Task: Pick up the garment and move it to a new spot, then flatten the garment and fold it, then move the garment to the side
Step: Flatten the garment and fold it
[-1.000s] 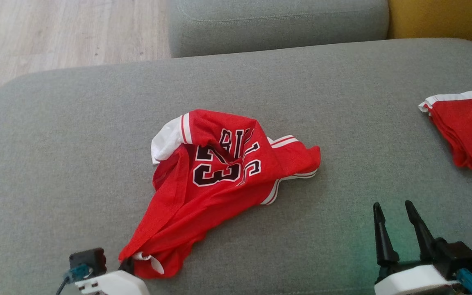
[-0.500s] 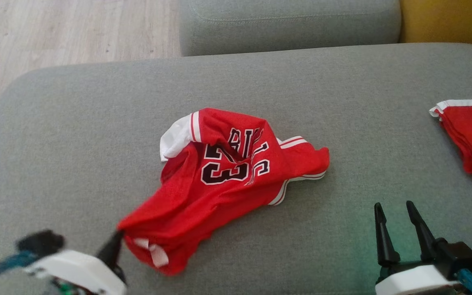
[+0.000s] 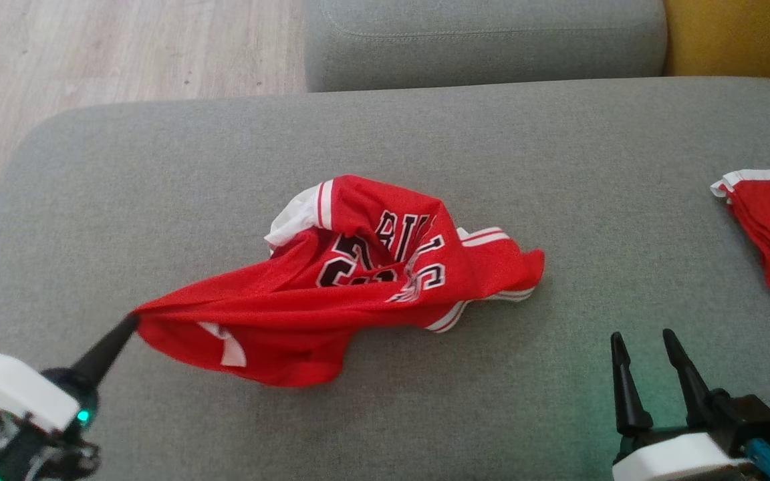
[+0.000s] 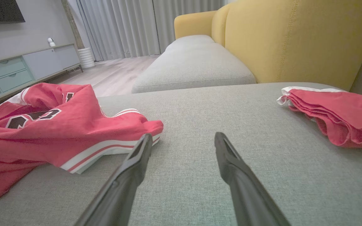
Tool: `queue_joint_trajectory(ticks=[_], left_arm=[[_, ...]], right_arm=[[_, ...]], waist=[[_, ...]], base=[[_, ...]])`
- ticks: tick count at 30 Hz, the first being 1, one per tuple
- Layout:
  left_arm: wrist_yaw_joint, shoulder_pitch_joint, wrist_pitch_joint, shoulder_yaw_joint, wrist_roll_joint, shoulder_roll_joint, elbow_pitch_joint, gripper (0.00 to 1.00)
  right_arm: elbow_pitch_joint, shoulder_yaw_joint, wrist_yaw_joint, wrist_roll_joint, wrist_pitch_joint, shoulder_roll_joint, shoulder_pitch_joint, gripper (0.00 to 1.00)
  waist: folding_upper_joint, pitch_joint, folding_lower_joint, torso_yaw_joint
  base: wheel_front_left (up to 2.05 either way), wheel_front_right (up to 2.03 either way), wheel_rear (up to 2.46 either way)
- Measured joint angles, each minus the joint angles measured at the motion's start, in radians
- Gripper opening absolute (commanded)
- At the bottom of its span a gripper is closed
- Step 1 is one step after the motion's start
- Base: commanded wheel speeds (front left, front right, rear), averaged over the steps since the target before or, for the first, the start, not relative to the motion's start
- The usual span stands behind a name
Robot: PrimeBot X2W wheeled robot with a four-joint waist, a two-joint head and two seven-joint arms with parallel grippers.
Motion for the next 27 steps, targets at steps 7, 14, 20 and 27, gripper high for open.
queue_joint_trajectory(ticks=[7,14,20,27], left_arm=[[0.013,-0.075,0.113,-0.009,-0.019,0.039,0.182,0.00],[0.082,-0.106,0.140,-0.061,0.023,0.040,0.347,0.00],[0.079,-0.142,0.120,-0.066,0.049,0.013,0.408,0.00],[0.091,-0.133,0.030,-0.087,0.121,0.011,0.442,1.00]], right_arm=[[0.002,0.001,0.000,-0.006,0.000,0.000,-0.003,1.00],[0.002,-0.009,0.000,-0.013,0.000,0.000,-0.003,1.00],[0.002,-0.009,0.000,-0.015,0.000,0.000,-0.009,1.00],[0.007,-0.007,0.000,-0.011,0.000,0.000,-0.009,1.00]], waist=[[0.0000,0.013,0.0000,-0.020],[0.0000,0.038,0.0000,-0.023],[0.0000,0.032,0.0000,-0.017],[0.0000,0.005,0.0000,-0.003]], base=[[0.00,0.00,0.00],[0.00,0.00,0.00],[0.00,0.00,0.00],[0.00,0.00,0.00]])
